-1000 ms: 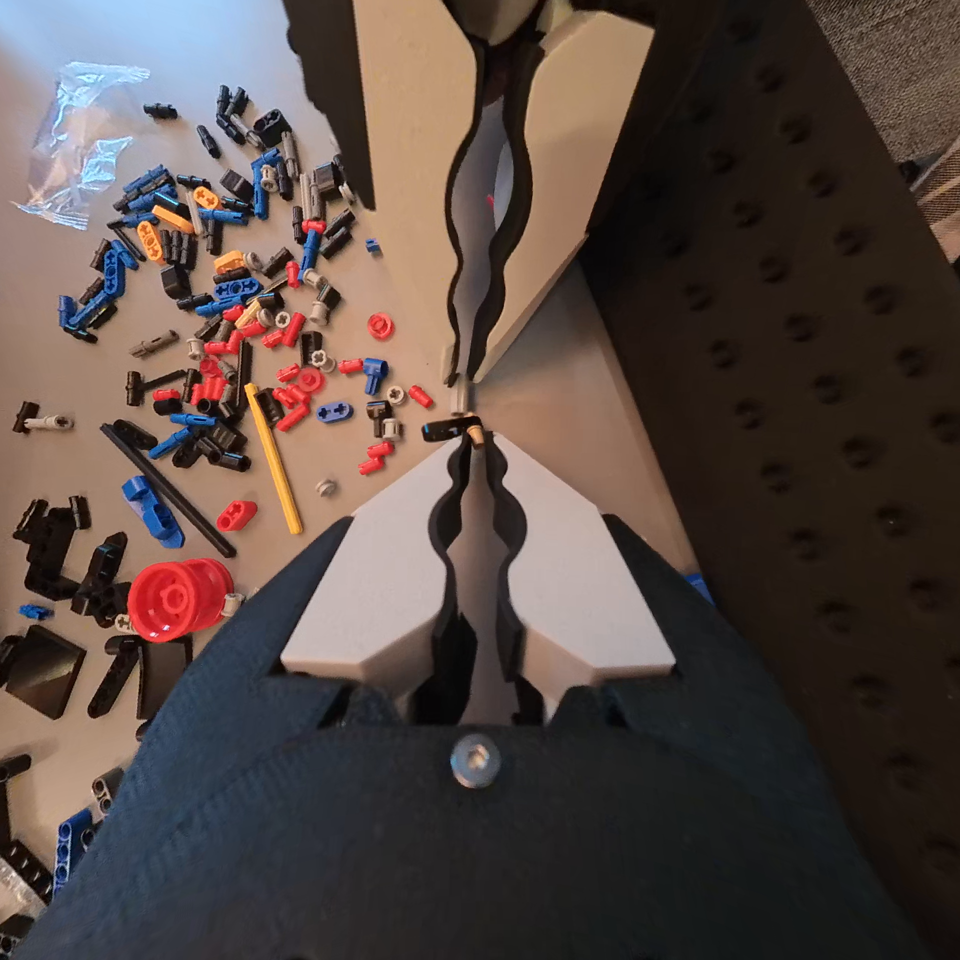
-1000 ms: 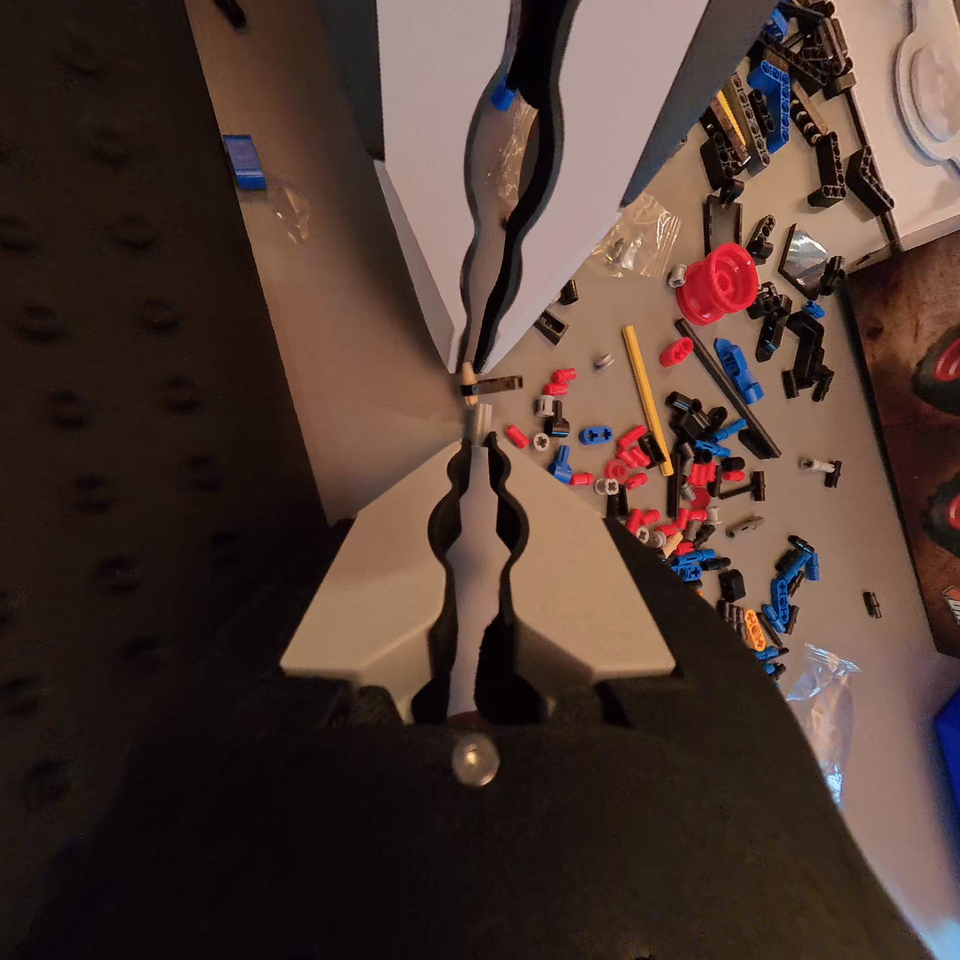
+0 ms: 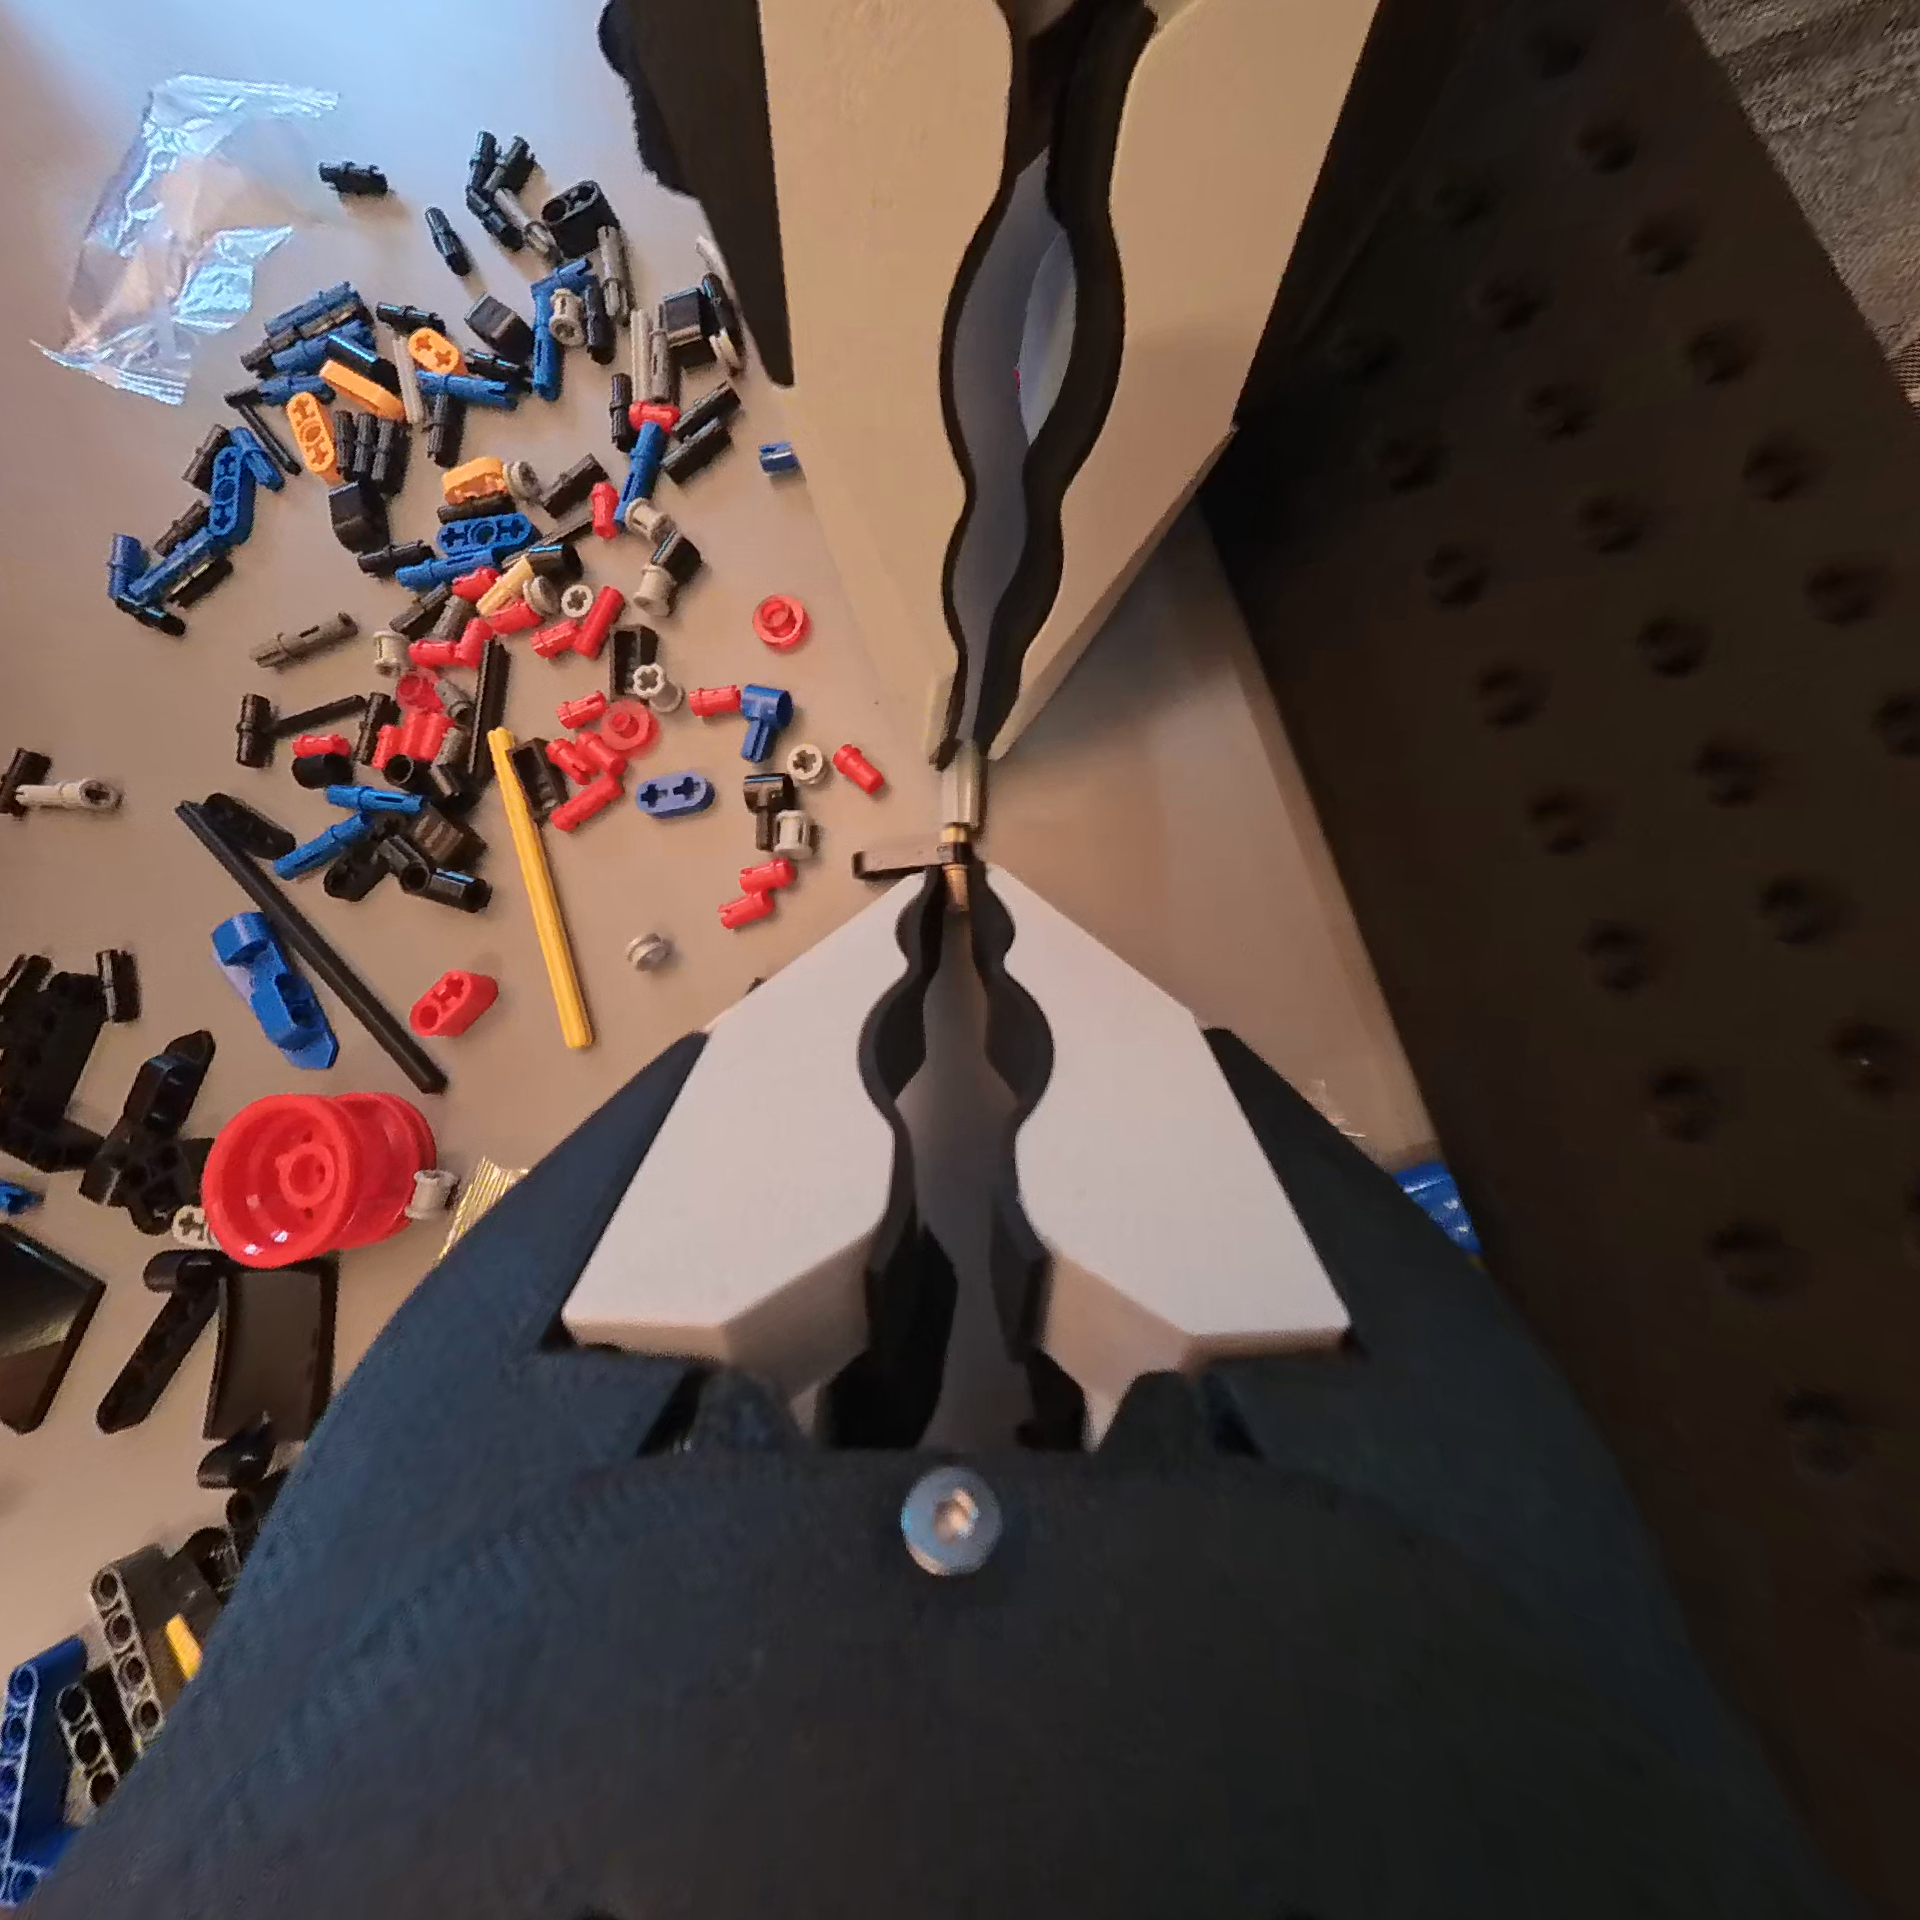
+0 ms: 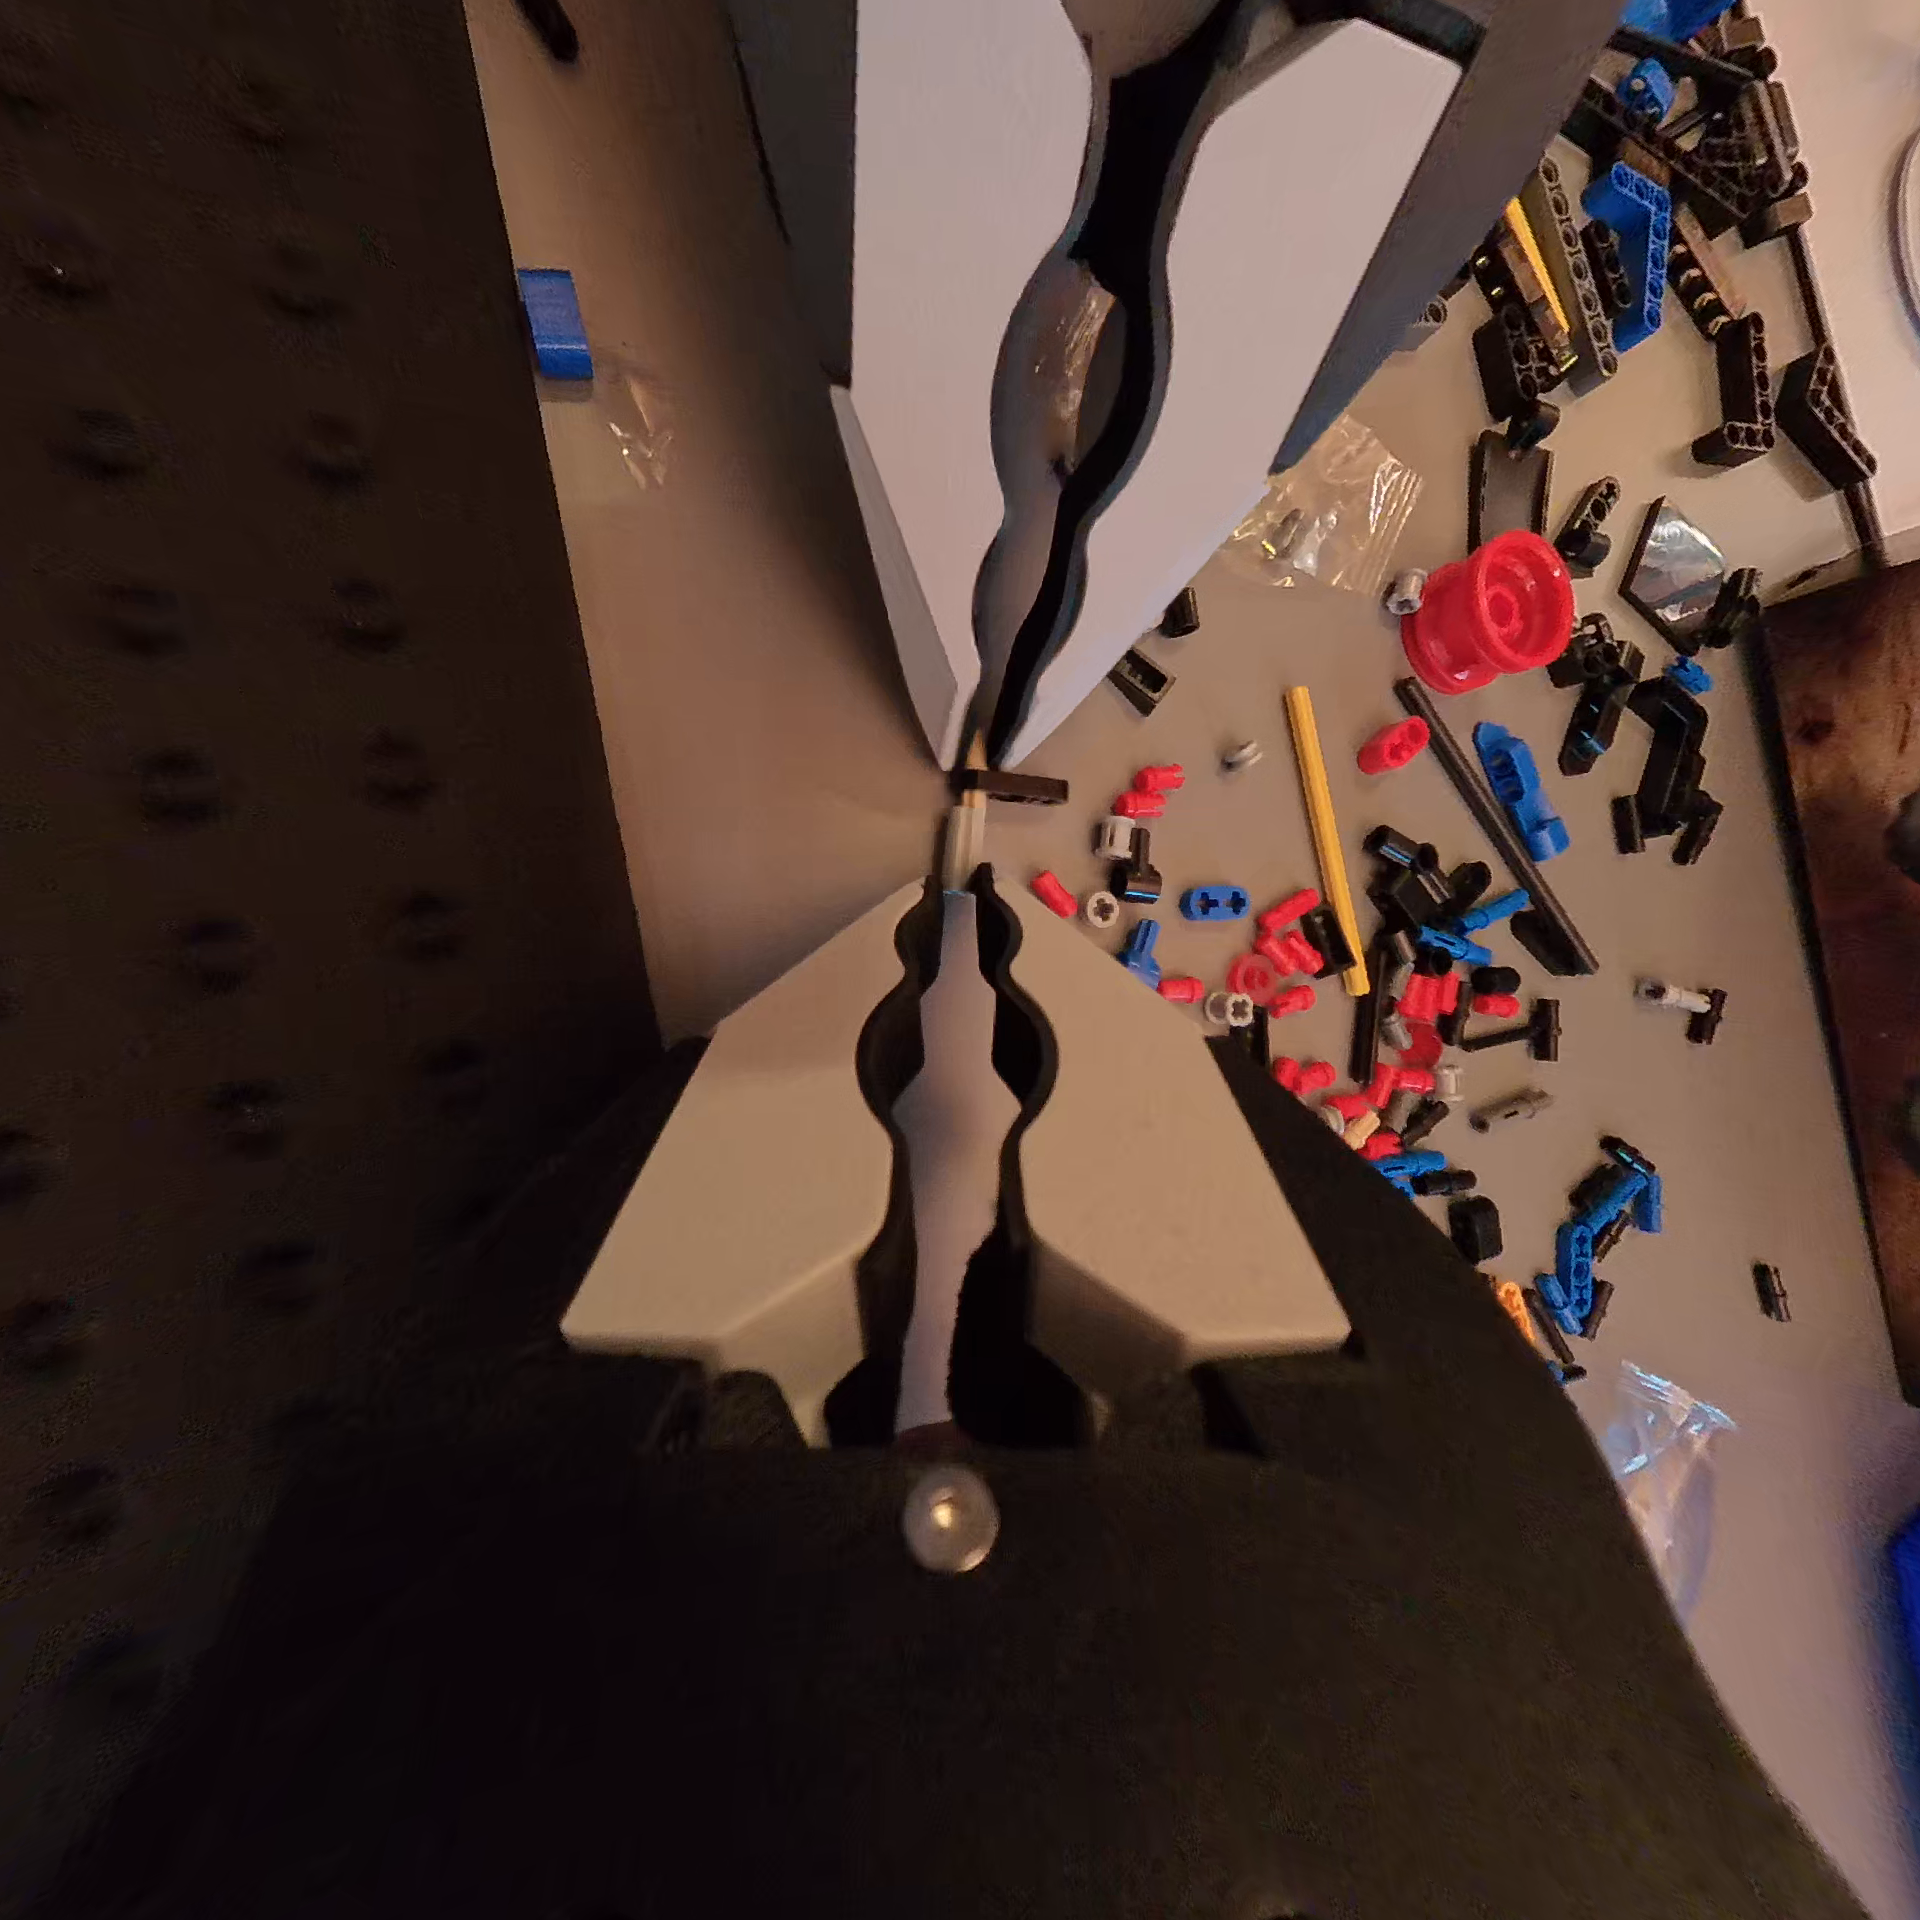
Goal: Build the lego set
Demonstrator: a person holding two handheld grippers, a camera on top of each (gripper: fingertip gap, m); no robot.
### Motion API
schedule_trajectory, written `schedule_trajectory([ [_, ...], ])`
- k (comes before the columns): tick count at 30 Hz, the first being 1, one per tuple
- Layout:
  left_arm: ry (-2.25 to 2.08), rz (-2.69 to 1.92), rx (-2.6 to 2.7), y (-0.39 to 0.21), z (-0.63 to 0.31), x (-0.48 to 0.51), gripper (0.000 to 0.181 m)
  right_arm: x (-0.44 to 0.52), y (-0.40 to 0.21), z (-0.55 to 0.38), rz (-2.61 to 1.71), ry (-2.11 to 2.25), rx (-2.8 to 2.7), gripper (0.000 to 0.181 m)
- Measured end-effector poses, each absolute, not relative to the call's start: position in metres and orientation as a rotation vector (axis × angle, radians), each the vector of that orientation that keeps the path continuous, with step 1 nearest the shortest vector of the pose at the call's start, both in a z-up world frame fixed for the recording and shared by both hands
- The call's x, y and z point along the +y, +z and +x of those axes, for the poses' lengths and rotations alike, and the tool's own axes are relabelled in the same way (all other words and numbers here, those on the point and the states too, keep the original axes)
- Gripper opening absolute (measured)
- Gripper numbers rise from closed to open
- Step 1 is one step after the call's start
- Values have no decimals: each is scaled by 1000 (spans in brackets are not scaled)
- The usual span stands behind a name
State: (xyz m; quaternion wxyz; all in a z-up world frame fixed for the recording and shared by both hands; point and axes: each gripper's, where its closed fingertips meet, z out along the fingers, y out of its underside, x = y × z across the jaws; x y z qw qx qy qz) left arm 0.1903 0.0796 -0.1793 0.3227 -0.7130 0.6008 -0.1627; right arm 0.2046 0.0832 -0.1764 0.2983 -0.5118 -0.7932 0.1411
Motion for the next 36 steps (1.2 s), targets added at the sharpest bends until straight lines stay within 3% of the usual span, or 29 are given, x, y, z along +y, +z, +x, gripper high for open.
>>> schedule_trajectory([
  [17,-396,-1817,1573,-179,190,77,3,81,-178,204,-1458,511,-2088,5],
  [36,-77,-1542,1695,-176,191,78,3,78,-178,204,-1593,868,-2141,4],
])
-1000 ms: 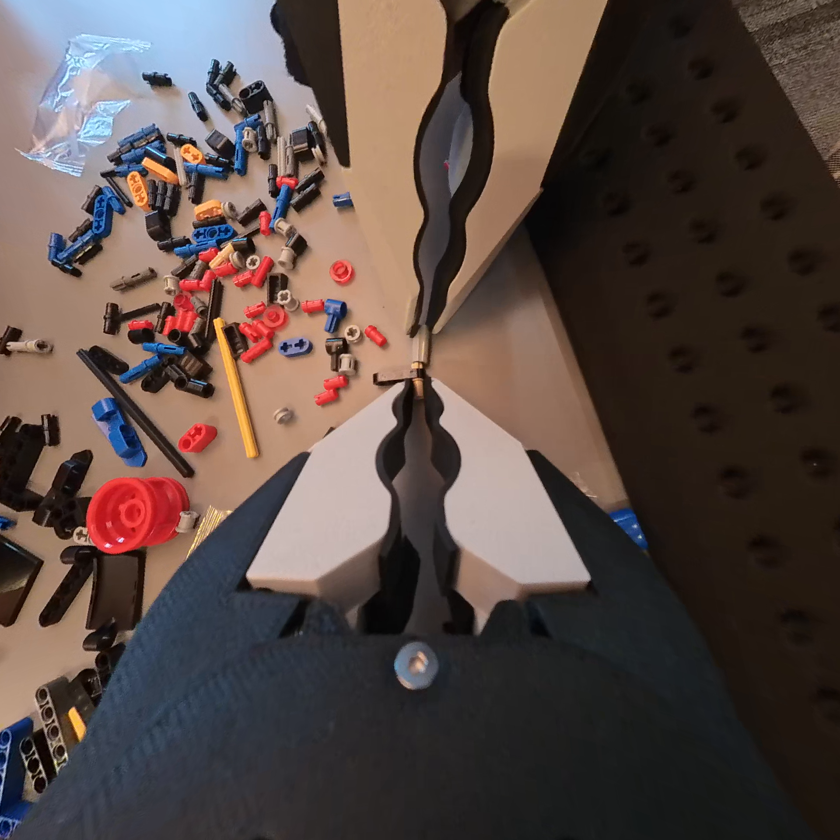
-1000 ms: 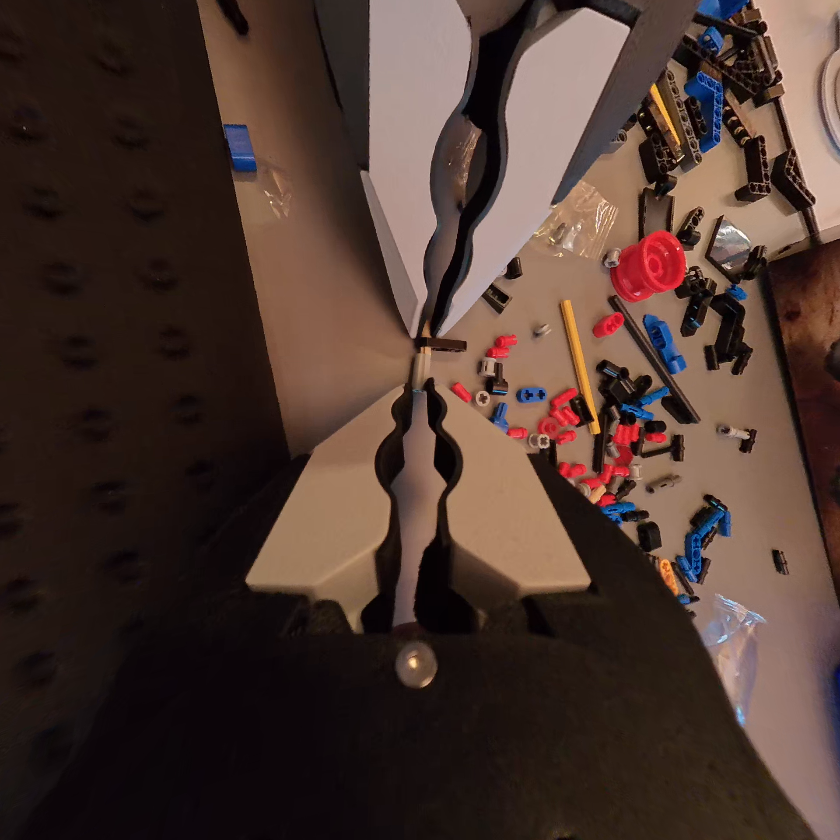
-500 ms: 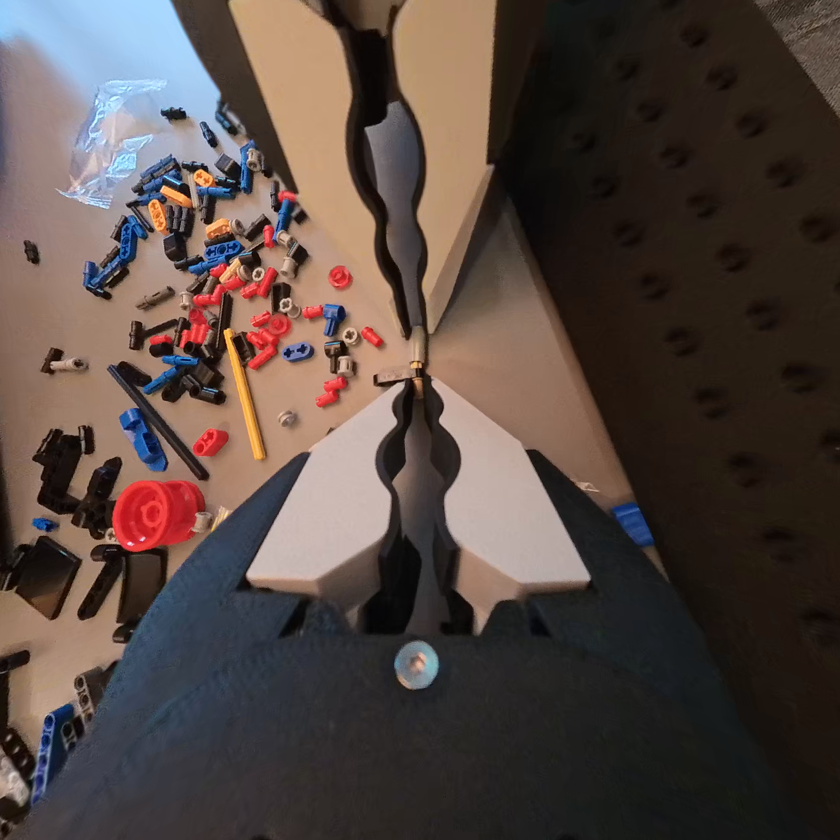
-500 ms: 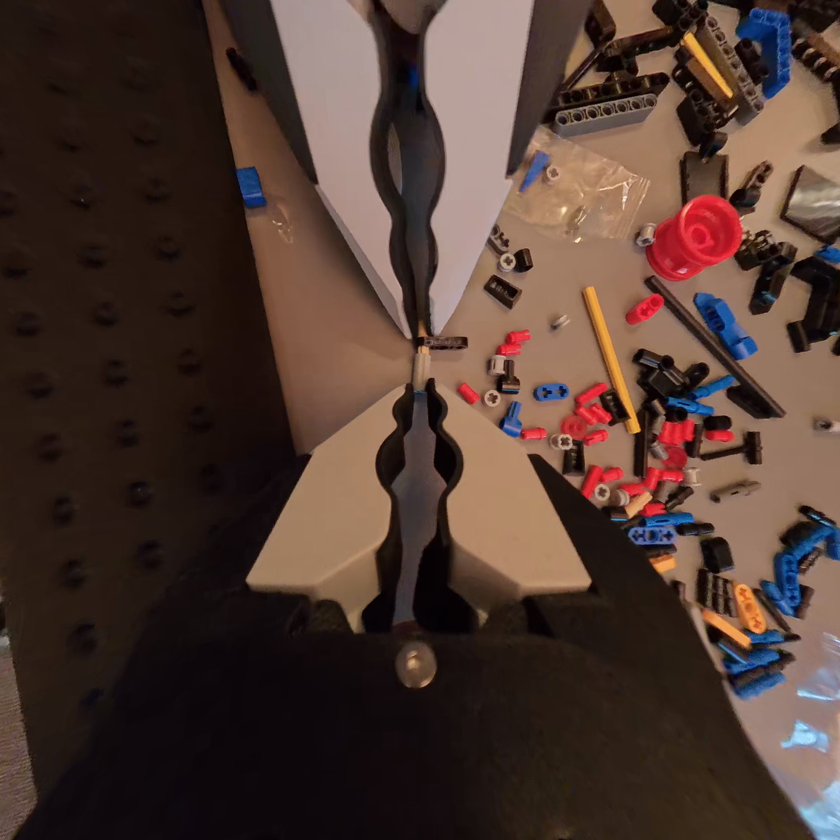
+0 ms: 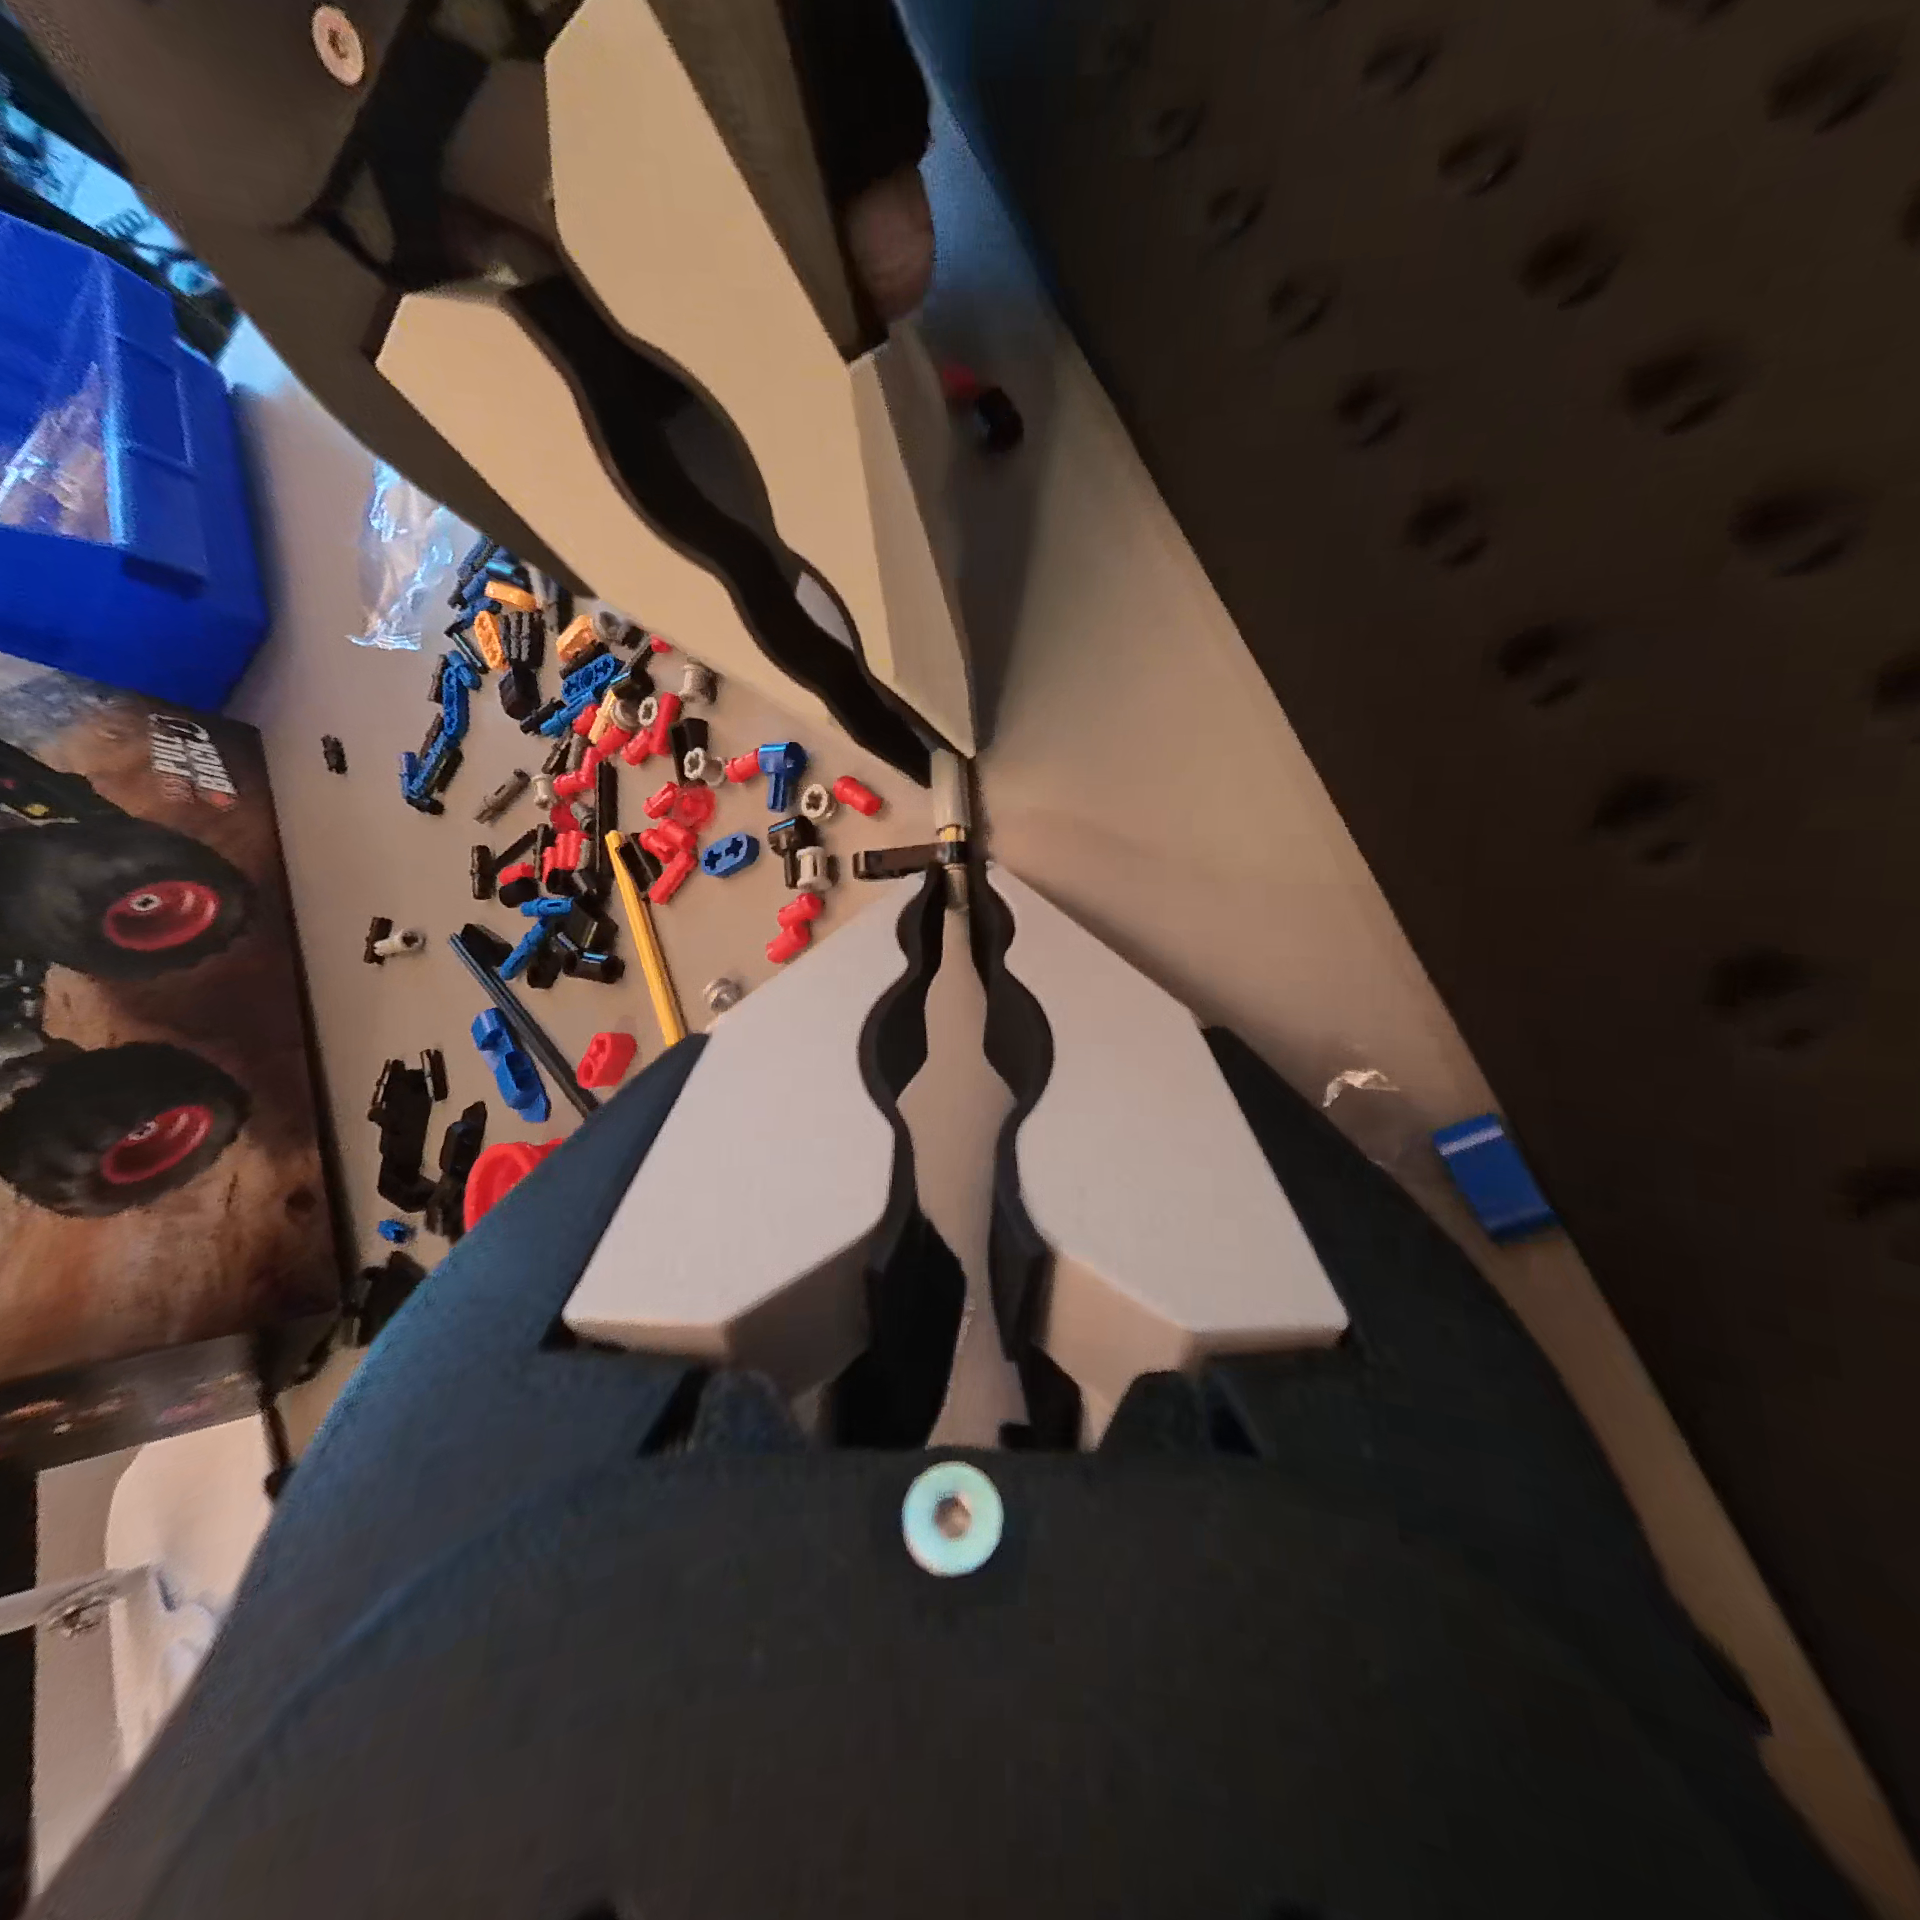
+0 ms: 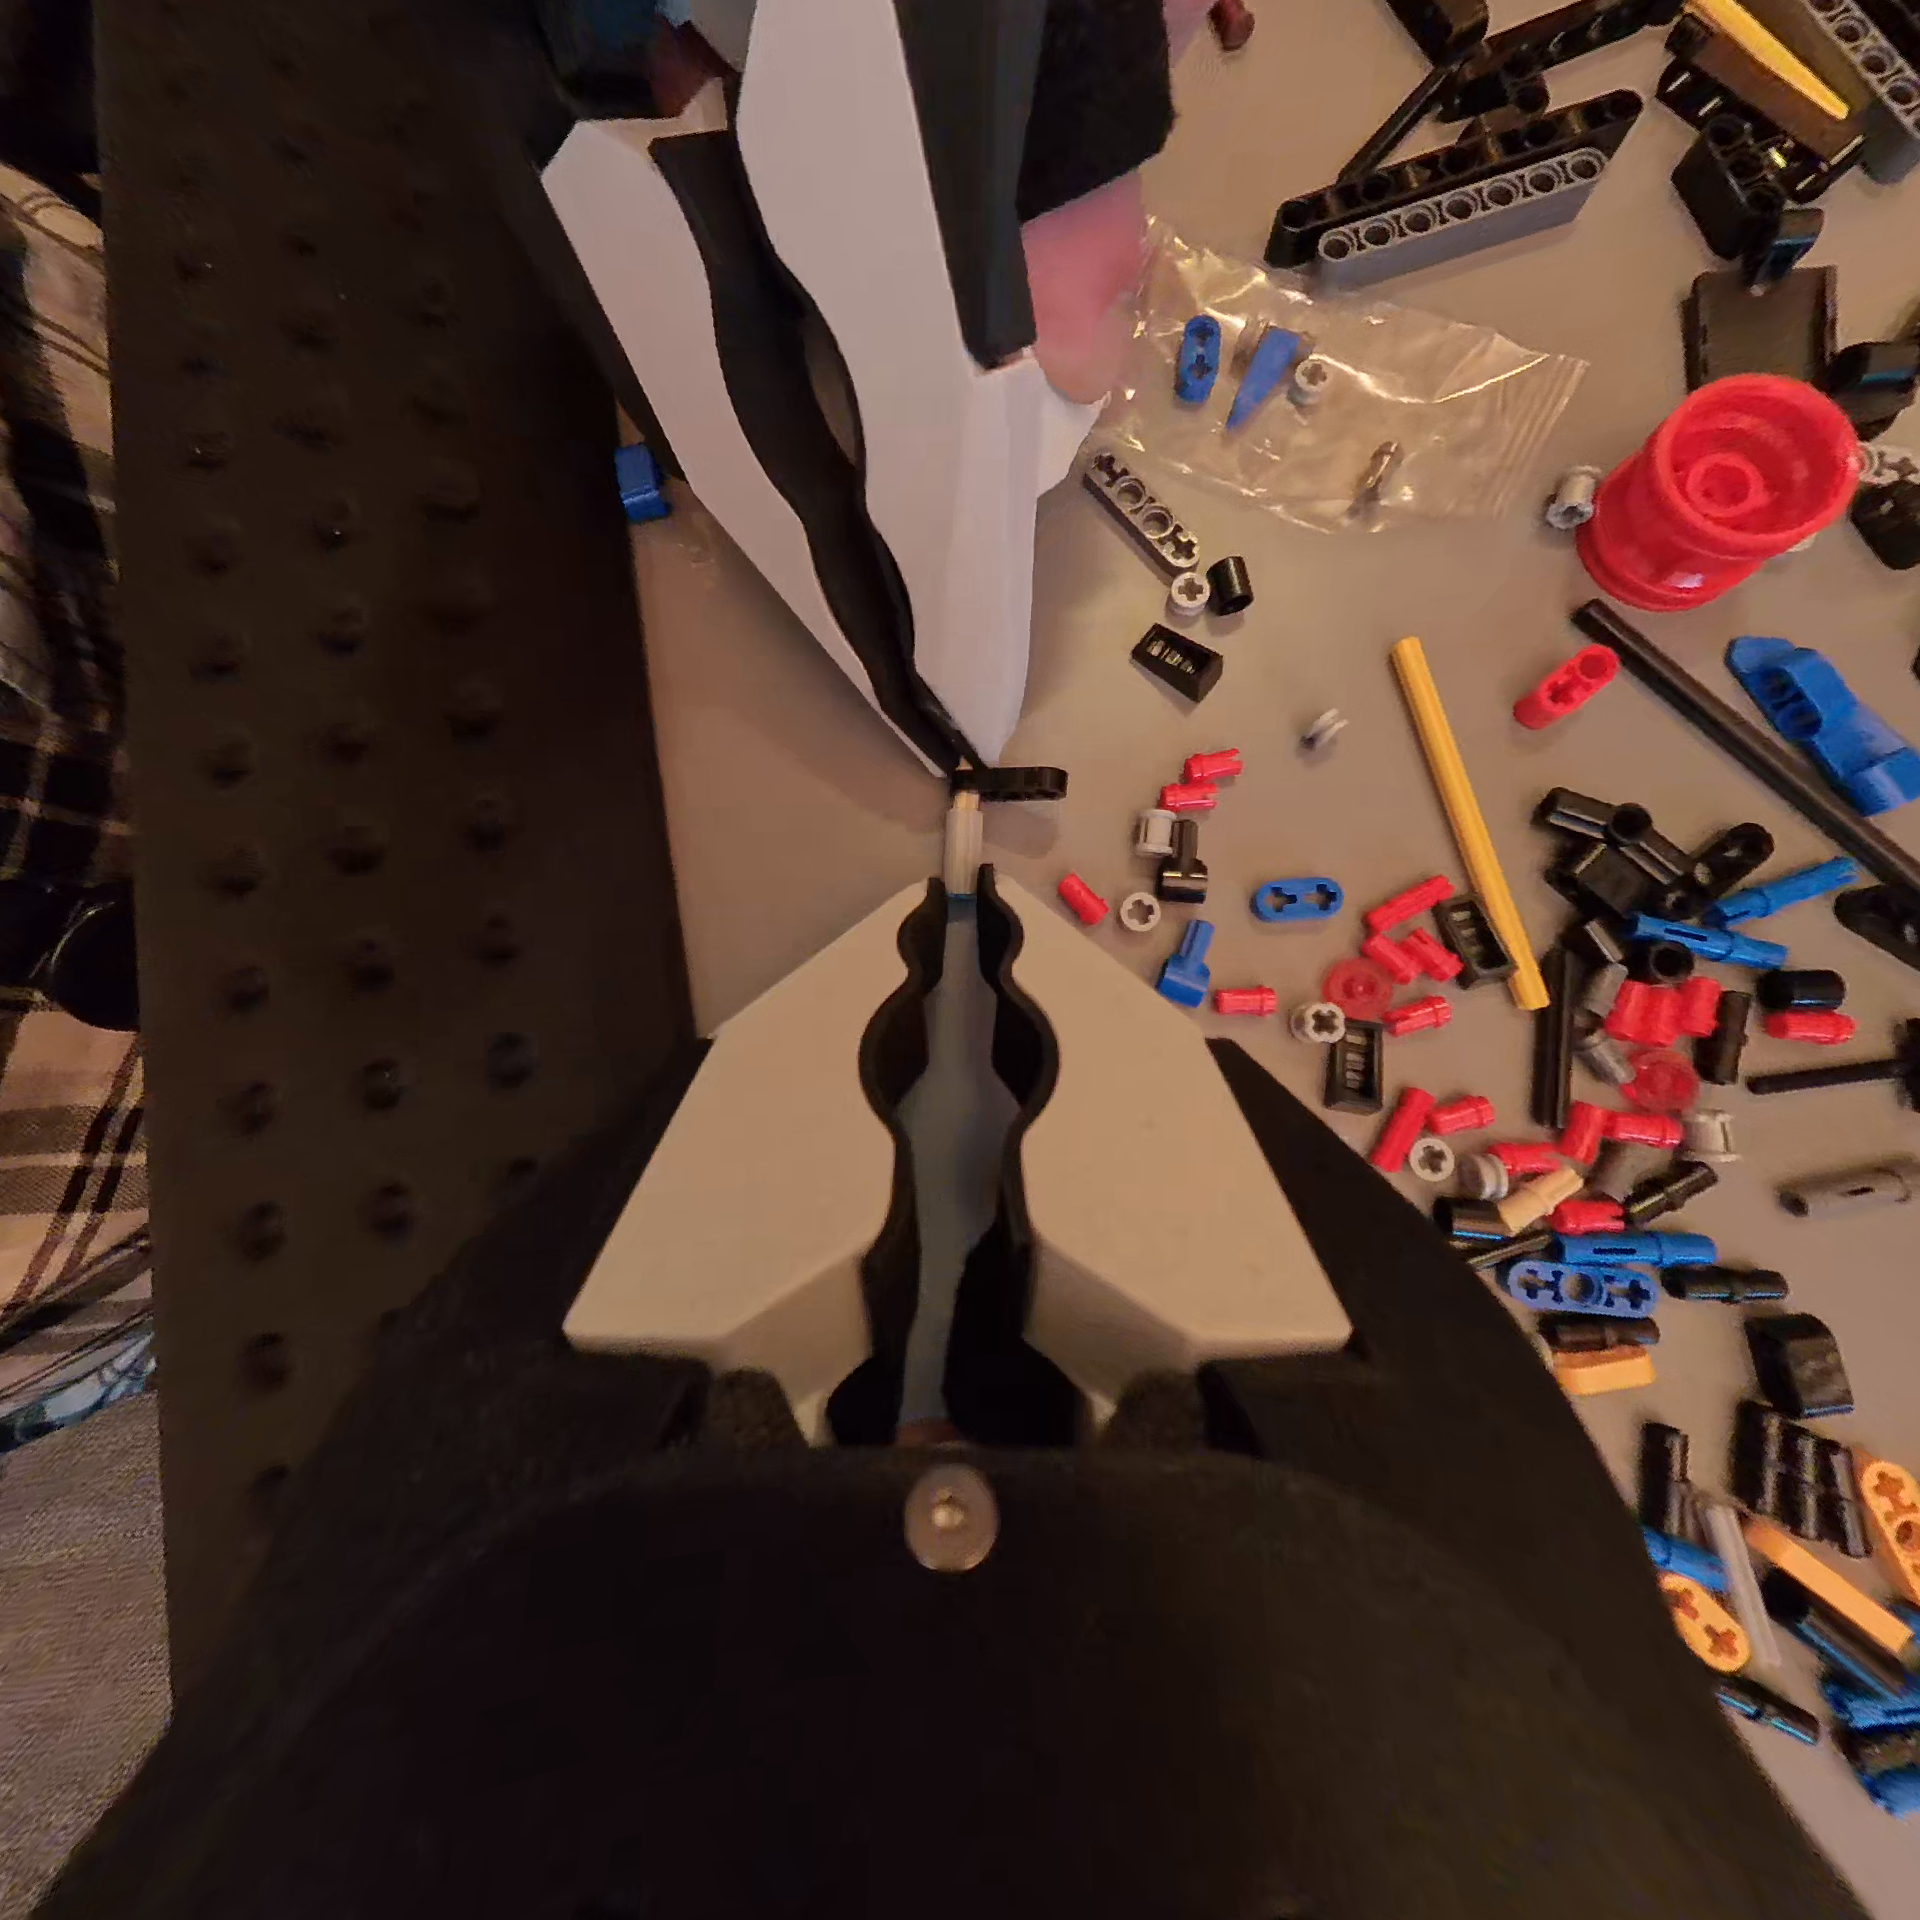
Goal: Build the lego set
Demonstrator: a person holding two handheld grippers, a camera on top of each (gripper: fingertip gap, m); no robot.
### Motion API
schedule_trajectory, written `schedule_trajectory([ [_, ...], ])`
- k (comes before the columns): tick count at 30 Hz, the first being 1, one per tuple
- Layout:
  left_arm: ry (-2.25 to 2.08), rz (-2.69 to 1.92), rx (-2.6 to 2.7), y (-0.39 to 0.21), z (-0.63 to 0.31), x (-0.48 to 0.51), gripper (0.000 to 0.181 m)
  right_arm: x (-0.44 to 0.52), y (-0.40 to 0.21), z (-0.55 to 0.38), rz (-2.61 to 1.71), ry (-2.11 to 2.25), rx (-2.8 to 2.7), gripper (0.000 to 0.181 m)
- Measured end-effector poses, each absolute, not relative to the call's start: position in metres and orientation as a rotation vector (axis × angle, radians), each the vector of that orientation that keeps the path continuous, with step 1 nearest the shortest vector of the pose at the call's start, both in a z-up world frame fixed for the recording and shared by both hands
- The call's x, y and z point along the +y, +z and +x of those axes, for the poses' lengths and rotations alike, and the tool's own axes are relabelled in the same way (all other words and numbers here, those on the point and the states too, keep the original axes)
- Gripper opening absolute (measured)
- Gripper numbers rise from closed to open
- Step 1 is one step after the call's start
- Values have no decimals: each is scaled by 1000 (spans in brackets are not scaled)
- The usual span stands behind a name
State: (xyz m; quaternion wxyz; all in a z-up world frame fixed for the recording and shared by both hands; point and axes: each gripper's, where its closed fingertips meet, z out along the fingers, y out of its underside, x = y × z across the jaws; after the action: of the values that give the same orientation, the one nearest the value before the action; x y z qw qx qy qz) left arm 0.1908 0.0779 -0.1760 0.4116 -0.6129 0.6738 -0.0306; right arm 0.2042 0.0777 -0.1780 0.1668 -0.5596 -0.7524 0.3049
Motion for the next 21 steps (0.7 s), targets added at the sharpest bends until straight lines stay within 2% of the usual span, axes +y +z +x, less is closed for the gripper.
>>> schedule_trajectory([
  [8,37,-1442,1710,-175,192,79,3,76,-177,202,-1659,1022,-2107,4],
  [21,14,-1472,1707,-175,188,81,3,78,-177,198,-1657,966,-2050,5],
])
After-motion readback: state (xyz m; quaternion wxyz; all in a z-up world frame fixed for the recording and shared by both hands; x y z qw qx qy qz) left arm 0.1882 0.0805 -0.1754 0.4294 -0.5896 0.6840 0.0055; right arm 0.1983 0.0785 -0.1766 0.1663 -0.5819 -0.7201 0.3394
